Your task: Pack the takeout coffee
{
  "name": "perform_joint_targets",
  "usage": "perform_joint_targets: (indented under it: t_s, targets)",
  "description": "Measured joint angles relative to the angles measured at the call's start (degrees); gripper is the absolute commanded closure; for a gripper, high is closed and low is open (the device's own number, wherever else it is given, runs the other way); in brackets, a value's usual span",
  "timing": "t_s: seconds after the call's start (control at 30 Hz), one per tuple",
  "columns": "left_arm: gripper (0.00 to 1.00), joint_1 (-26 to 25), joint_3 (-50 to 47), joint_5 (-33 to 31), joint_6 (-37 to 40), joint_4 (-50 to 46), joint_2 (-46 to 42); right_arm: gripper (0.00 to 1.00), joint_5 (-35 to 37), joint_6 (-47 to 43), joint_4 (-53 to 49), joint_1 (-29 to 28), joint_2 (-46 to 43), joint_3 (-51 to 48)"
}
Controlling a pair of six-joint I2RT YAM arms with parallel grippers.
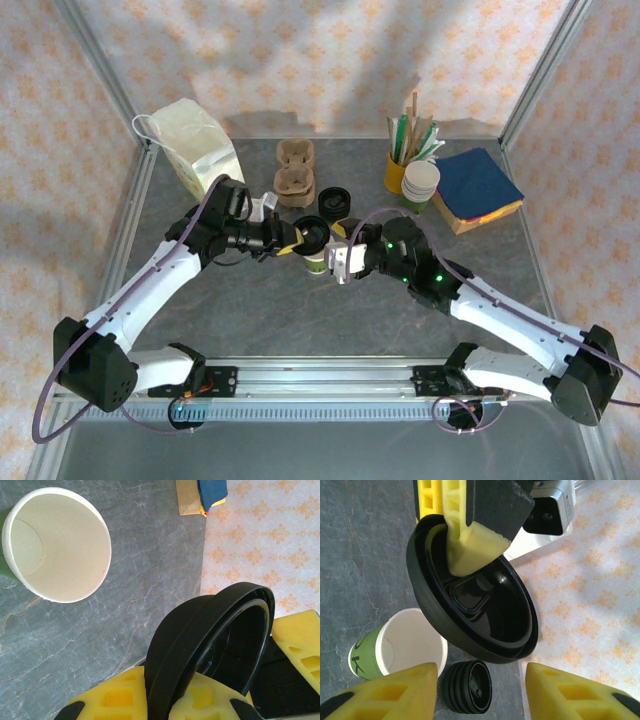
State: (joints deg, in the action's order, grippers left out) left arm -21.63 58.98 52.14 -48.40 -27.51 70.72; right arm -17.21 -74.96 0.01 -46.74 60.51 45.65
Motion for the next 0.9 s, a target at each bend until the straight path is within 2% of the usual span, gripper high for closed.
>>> perform_joint_targets:
  t_s: [0.33,0.5,0.9]
  targets:
    - [0.93,-0.1,-1.4,0.0,-1.2,1.3,0.0,0.63,-0.4,-0.2,0.9,-0.9,1.3,0.6]
    - [0.93,-0.1,-1.4,0.0,-1.3,1.4,0.0,0.71,-0.4,-0.3,0.9,-1.0,1.5,1.0]
    - [0.93,-0.1,-1.4,-0.1,-1.5,1.1,0.9,0.73,0.7,-3.6,-3.0,-1.5,3.3,3.4]
